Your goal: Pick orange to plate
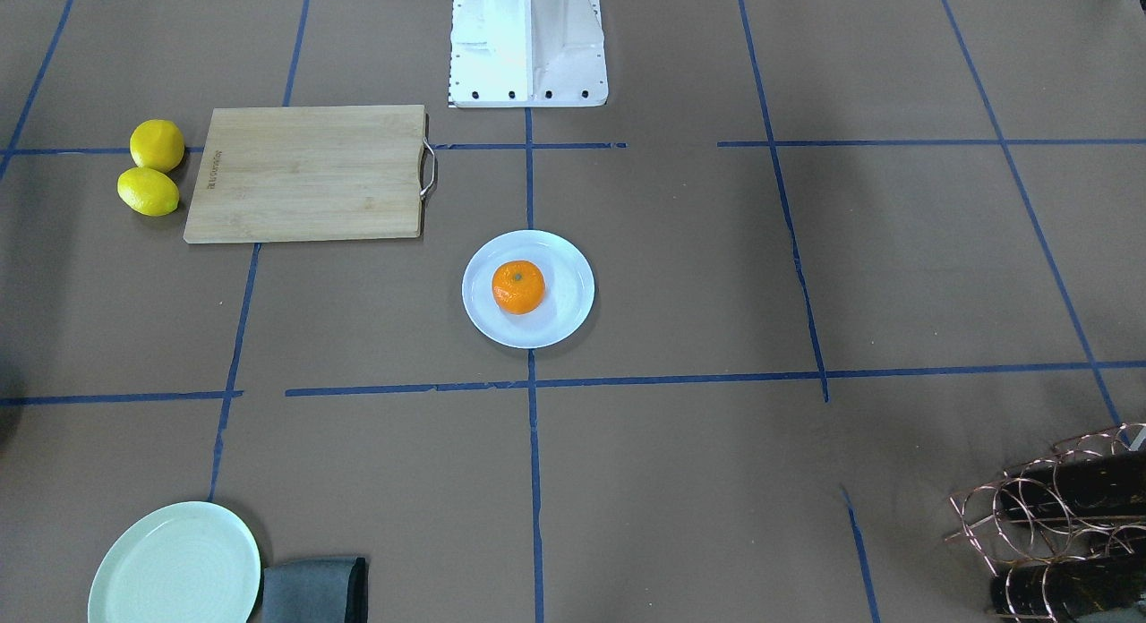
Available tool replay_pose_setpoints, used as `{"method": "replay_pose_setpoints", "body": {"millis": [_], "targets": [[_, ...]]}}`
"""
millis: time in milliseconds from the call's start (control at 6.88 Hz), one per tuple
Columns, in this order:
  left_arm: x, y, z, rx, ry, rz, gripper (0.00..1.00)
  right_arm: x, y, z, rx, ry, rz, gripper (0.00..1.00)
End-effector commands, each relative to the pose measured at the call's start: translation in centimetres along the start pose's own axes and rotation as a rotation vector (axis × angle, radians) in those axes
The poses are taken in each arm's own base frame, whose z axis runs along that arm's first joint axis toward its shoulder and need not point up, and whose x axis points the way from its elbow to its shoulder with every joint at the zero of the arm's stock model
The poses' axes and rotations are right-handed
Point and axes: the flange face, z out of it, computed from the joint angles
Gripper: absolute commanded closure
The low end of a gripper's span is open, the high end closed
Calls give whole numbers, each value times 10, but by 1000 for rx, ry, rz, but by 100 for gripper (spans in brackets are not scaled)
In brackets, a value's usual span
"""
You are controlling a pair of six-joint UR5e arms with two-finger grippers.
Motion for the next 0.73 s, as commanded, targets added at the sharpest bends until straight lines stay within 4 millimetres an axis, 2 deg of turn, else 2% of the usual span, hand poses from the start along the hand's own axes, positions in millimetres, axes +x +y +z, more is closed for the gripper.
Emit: {"method": "replay_pose_setpoints", "body": {"millis": [0, 291, 436, 582], "targets": [[2, -1, 0, -3, 3, 7, 0, 0, -2, -1, 1, 0, 6, 0], [9, -2, -2, 15, 35, 23, 0, -4, -3, -3, 7, -6, 8, 0], [22, -13, -15, 72, 29, 88, 0, -4, -3, -3, 7, -4, 14, 0], [17, -20, -8, 113, 24, 136, 0, -2, 2, 1, 1, -9, 31, 0]]}}
